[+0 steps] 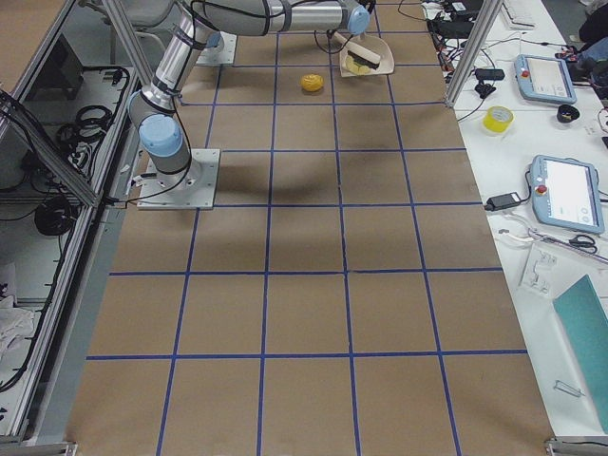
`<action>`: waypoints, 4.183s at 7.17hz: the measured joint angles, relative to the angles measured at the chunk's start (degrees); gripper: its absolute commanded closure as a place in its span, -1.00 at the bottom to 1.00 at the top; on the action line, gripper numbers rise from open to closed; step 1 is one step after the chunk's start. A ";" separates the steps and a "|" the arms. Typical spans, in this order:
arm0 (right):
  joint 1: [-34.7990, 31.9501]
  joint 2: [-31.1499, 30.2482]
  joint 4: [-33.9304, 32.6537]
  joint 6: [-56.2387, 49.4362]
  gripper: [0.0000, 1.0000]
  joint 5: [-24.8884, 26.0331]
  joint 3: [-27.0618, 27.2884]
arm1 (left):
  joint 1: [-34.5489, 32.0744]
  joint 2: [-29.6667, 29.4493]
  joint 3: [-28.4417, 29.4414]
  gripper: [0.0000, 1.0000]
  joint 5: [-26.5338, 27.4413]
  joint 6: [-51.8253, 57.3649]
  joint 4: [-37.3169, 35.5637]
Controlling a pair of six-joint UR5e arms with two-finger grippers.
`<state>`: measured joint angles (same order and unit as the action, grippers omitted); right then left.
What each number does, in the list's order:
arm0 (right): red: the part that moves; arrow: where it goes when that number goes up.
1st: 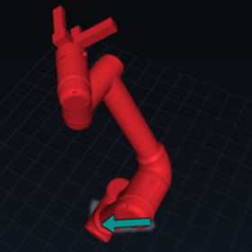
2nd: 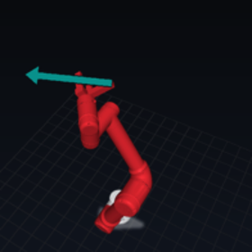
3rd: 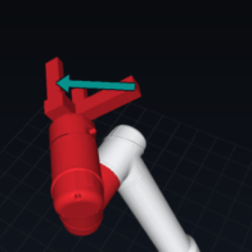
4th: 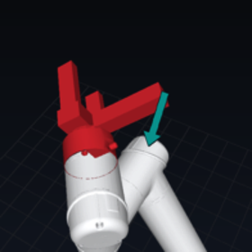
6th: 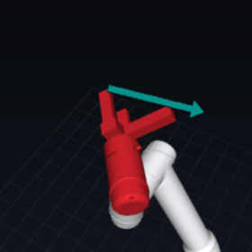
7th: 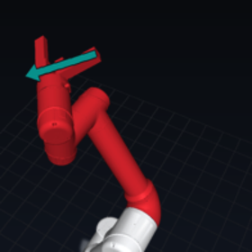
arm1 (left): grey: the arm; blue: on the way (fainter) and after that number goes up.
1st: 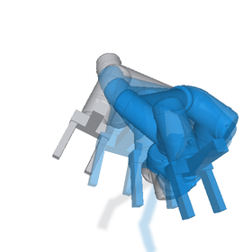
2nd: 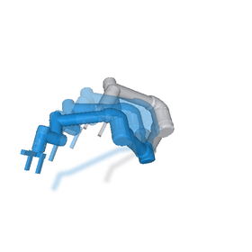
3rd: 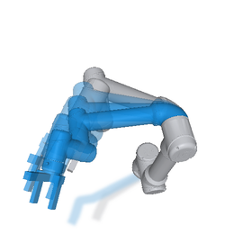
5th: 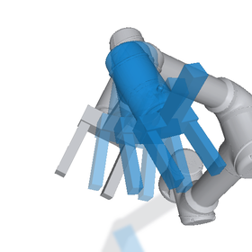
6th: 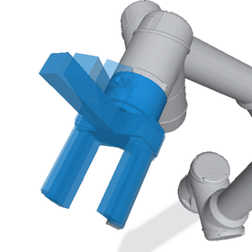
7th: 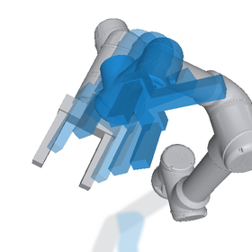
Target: Sweep and dump trash into bin
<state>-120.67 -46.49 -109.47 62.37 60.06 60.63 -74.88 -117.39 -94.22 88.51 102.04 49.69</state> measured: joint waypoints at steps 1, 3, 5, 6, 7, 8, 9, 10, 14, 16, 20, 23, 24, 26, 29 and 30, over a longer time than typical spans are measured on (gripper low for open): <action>-0.01 0.00 -0.52 1.99 1.00 -1.96 -0.93 | 0.00 0.08 0.01 0.78 0.00 0.00 -0.02; -0.05 -0.13 -2.48 4.93 1.00 -4.12 -1.51 | 0.00 0.22 0.08 0.79 -0.06 0.05 -0.09; 0.01 -1.14 2.15 2.00 1.00 1.04 -1.15 | 0.02 0.48 0.05 0.79 -0.11 0.85 0.02; 0.05 -2.74 8.79 -3.39 1.00 6.19 -0.84 | 0.23 0.93 -0.13 0.79 -0.07 2.48 0.30; 0.17 -5.00 15.44 -8.16 1.00 11.30 -0.20 | 0.77 2.01 -0.92 0.79 0.18 5.00 1.07; 0.46 -7.43 19.65 -11.22 1.00 14.16 1.24 | 1.62 3.77 -2.81 0.79 0.42 6.85 2.07; 0.66 -10.46 22.84 -14.89 1.00 16.09 4.18 | 2.66 5.93 -5.89 0.79 0.49 7.92 2.58; 0.60 -13.77 24.75 -18.68 1.00 17.85 8.50 | 3.32 8.03 -9.31 0.79 0.53 8.36 2.72; 0.65 -26.33 21.88 -25.95 1.00 20.17 26.21 | 3.67 16.03 -20.16 0.79 0.67 7.06 2.80; 0.40 -27.62 21.32 -26.44 1.00 20.15 29.22 | 3.59 17.91 -21.54 0.79 1.60 5.74 2.86; -1.21 -27.41 9.83 -26.69 1.00 20.74 37.87 | 2.82 20.07 -23.84 0.78 3.51 3.58 2.83; -1.51 -26.70 1.44 -26.24 1.00 20.59 43.18 | 2.57 21.15 -24.23 0.78 3.74 3.19 3.01; -1.69 -25.63 -1.51 -24.76 1.00 20.25 43.50 | 2.47 21.23 -24.25 0.78 3.76 3.17 3.04; -3.93 -20.65 -9.94 -17.97 1.00 19.69 41.27 | 1.89 21.39 -24.56 0.78 4.01 2.75 3.05; -8.49 -11.80 -8.79 -7.02 1.00 16.28 26.04 | 1.35 21.49 -25.18 0.78 4.35 2.12 3.03; -9.14 -10.06 -6.86 -4.92 1.00 15.84 22.17 | 1.33 21.51 -25.21 0.78 4.33 2.07 2.99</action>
<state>-129.81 -56.55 -116.33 57.45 75.90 82.80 -73.55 -95.88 -119.43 92.84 104.11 52.68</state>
